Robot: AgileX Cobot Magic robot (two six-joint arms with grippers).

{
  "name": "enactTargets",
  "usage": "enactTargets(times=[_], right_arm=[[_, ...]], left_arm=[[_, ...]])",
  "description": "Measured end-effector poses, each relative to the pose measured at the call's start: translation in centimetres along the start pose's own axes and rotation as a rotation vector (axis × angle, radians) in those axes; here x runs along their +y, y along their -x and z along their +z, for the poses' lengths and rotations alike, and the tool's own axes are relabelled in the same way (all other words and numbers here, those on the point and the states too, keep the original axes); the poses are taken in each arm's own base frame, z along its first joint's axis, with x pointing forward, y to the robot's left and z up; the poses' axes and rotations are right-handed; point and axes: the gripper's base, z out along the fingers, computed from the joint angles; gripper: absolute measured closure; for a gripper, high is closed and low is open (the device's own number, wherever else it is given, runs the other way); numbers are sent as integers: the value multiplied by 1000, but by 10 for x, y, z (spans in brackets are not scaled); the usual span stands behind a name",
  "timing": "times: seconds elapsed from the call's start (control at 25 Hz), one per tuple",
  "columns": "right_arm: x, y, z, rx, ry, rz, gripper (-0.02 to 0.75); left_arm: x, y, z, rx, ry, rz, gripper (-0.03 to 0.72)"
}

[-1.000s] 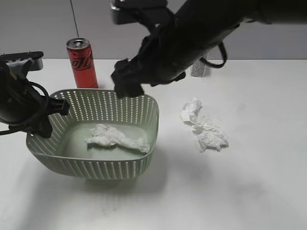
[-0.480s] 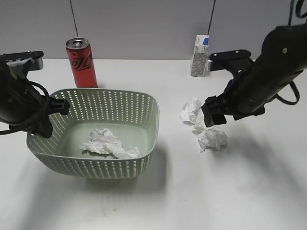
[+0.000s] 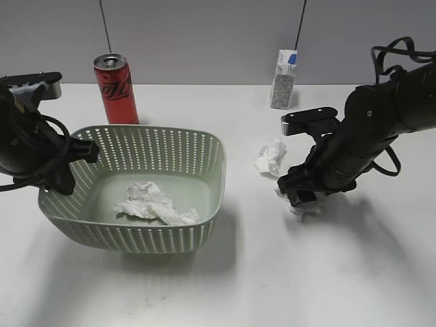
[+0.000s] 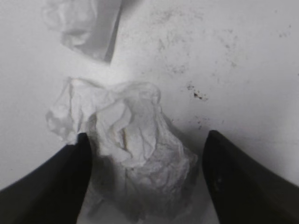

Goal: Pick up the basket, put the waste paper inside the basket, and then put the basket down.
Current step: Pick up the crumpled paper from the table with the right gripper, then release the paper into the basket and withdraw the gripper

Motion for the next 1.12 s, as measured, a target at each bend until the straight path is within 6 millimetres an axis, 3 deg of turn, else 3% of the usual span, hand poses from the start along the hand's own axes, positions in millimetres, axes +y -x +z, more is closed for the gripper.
enactTargets(times=[0.12,0.2,0.4,0.56,0.68,0.8,0.88,0.96,1.08,1.12], right_arm=[[0,0,-5,12,2,3,573],[2,3,-19,-18,13,15,690],[15,21,-92,-236,99,51,727],[52,25,-151,-483,198,-70,729],[92,23,-171,-587,271,-183,731],[130,14,-168,-622,331,-280,730],[148,7,-155,-600,340,-353,701],[156,3,-137,-557,329,-409,588],[160,0,-115,-503,309,-443,238],[159,0,-112,-493,303,-450,178]], left_arm=[[0,0,0,-1,0,0,689],[0,0,0,-3,-1,-2,689],[0,1,0,-12,-2,0,689],[0,2,0,-26,-5,-1,689],[-1,3,0,-28,-6,-2,689],[-1,3,0,-29,-7,-3,689],[-1,3,0,-28,-8,-3,689],[-1,3,0,-28,-8,-5,689],[-1,3,0,-28,-9,-4,689],[-1,3,0,-28,-9,-5,689]])
